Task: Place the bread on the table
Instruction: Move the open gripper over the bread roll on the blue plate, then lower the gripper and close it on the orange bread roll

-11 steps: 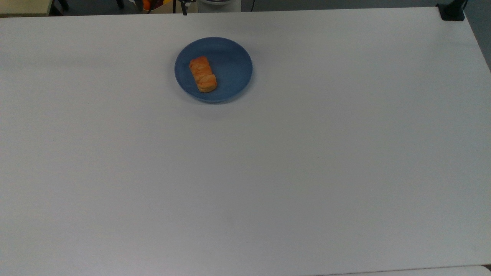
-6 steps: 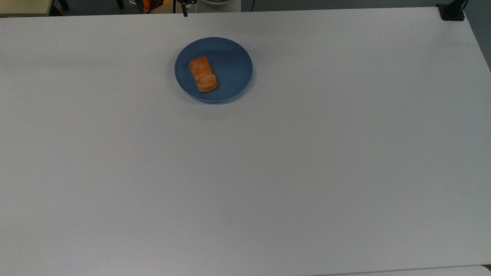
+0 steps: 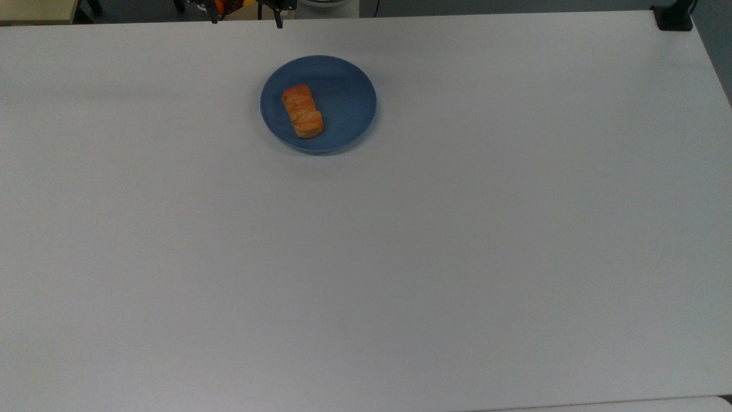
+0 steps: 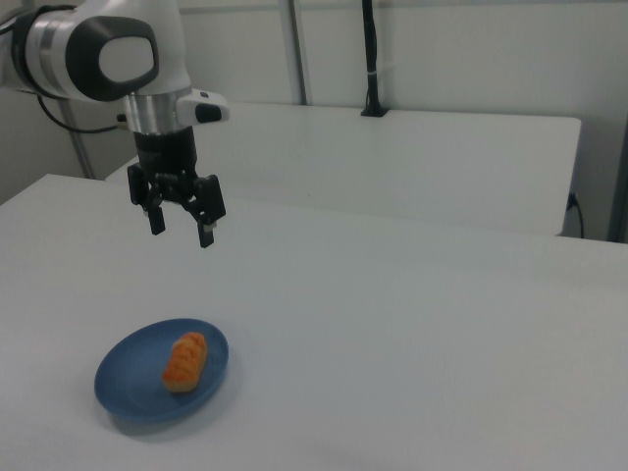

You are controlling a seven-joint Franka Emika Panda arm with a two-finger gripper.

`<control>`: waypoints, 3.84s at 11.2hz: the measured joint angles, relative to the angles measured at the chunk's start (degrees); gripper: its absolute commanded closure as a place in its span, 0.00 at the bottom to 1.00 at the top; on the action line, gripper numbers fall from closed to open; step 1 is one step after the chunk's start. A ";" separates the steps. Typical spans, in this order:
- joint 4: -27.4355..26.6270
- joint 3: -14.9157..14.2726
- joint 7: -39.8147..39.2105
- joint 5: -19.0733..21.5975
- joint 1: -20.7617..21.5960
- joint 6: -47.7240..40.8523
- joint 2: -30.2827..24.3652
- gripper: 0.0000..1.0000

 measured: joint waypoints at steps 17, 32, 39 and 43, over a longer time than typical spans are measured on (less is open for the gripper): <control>-18.67 2.11 -2.21 0.00 1.68 19.85 3.76 0.03; -21.54 3.42 -1.28 0.00 2.96 25.13 7.41 0.02; -23.86 3.42 -1.28 -0.41 2.96 26.78 7.86 0.13; -24.84 3.43 -1.28 -0.49 3.00 29.19 8.28 0.26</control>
